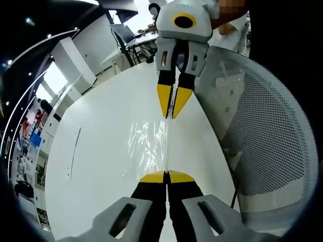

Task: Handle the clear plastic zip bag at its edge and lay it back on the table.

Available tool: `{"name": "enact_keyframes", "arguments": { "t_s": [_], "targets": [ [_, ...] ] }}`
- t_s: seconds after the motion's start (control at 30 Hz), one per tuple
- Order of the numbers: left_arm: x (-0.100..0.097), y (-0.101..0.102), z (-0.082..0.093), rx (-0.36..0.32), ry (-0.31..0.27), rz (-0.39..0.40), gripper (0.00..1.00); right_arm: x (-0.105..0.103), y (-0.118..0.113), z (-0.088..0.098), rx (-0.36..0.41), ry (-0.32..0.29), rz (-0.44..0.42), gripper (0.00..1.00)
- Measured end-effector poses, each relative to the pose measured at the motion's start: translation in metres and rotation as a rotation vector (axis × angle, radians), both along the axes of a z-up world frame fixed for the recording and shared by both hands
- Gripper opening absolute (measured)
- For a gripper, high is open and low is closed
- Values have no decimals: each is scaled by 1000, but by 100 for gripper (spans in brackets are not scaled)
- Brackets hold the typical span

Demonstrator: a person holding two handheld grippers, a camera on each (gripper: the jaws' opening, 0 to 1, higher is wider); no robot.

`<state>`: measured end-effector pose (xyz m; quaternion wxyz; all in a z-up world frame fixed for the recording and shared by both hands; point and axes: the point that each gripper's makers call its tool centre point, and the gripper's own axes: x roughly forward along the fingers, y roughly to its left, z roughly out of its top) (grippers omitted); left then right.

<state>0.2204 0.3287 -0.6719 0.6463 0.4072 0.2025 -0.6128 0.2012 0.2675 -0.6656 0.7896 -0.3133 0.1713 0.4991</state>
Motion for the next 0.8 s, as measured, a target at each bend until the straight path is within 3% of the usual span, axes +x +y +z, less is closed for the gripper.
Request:
{"name": "enact_keyframes", "arguments": {
  "t_s": [0.8],
  "targets": [
    [3, 2, -3, 2, 2, 2, 0, 0, -4, -1, 4, 9, -17, 0]
  ]
}}
